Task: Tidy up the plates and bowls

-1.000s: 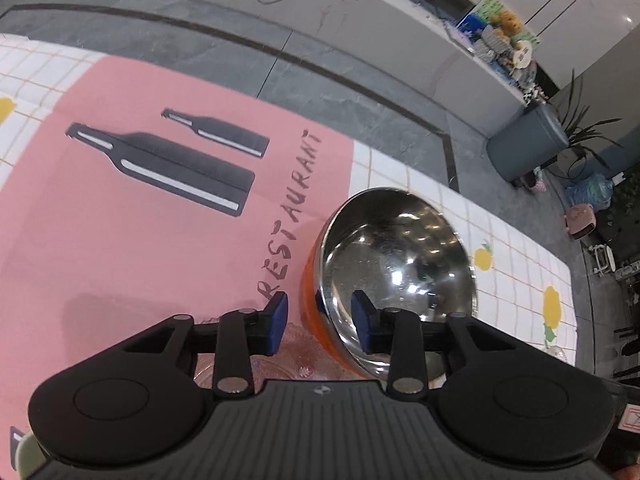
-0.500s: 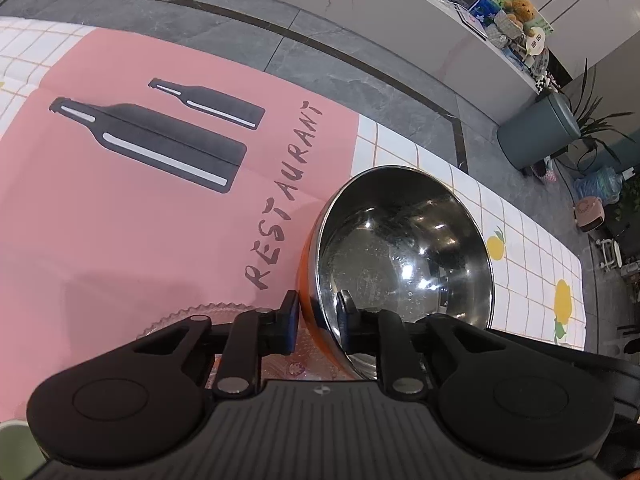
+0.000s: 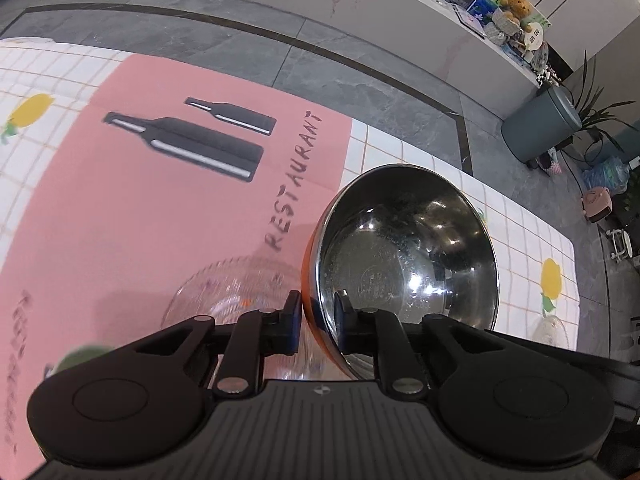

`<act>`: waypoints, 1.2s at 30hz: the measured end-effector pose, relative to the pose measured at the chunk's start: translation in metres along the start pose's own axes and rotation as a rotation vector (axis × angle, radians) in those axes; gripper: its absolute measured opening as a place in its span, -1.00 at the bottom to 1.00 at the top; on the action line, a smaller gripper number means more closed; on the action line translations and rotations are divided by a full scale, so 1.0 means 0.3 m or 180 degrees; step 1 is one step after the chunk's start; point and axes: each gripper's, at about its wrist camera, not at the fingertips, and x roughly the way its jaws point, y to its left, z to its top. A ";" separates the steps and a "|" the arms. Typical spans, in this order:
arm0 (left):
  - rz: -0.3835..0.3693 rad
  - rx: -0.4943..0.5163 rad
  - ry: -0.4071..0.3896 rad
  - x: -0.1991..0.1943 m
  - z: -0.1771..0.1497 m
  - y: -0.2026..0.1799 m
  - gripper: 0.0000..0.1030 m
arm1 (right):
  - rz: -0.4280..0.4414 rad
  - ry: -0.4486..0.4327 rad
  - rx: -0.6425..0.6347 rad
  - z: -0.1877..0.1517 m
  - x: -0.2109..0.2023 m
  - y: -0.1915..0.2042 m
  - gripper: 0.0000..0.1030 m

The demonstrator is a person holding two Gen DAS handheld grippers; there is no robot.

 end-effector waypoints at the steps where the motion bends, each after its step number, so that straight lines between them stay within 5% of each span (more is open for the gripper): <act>1: -0.0003 -0.0006 -0.0019 -0.026 -0.018 0.000 -0.65 | 0.0003 -0.0010 -0.0031 -0.021 -0.029 0.004 -0.74; 10: -0.0121 -0.0227 -0.0261 -0.257 -0.191 0.045 -0.65 | 0.0131 -0.0176 -0.0179 -0.249 -0.251 0.026 -0.74; 15: -0.0092 -0.0329 -0.0273 -0.331 -0.291 0.074 -0.65 | 0.0245 0.0005 -0.0151 -0.380 -0.307 0.011 -0.74; 36: -0.0059 -0.0339 0.0230 -0.381 -0.583 0.169 -0.65 | 0.0253 0.0366 -0.0551 -0.695 -0.391 -0.055 -0.74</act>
